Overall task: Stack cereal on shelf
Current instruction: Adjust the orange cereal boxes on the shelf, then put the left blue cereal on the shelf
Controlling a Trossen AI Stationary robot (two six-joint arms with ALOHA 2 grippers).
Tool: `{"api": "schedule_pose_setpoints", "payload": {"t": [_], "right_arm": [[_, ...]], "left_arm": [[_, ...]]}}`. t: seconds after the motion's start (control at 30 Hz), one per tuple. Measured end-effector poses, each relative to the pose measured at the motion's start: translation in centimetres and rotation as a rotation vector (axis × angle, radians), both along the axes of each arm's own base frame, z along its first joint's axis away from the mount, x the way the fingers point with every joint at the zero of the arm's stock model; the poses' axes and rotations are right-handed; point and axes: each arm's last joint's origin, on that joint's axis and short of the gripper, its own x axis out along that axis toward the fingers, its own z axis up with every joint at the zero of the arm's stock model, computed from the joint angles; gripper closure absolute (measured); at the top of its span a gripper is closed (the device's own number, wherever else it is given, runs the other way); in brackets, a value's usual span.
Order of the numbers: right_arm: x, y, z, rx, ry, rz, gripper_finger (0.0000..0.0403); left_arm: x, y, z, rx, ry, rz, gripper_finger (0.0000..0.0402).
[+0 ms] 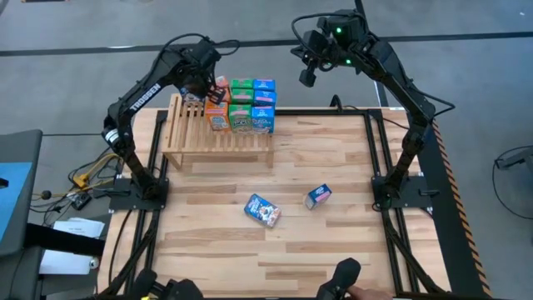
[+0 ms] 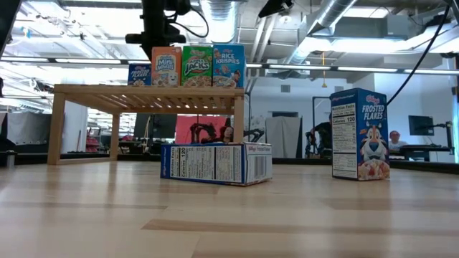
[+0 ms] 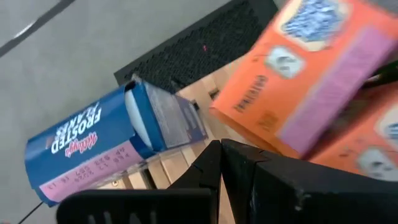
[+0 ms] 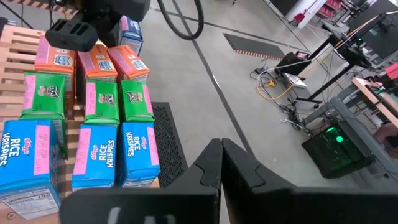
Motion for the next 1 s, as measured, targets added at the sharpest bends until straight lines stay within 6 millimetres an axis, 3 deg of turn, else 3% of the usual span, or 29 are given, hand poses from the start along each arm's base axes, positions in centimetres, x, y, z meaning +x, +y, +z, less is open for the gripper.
{"api": "schedule_pose_setpoints", "payload": {"t": [0.27,0.47,0.7,1.0], "right_arm": [[-0.2,-0.4,0.2,-0.013,-0.014,-0.009,0.0377],[0.4,-0.8,0.7,-0.027,-0.113,0.081,0.0377],[0.9,-1.4,-0.2,0.014,-0.083,0.079,0.0377],[-1.2,-0.3,1.4,-0.005,-0.112,0.06,0.0377]], "left_arm": [[-0.1,0.6,0.3,0.079,0.018,0.016,0.0401],[-0.5,1.7,0.6,0.093,-0.056,0.018,0.0401],[-0.7,2.0,1.0,0.1,-0.081,0.001,0.0401],[-1.7,0.8,6.4,0.241,-0.17,-0.084,0.0401]]}}
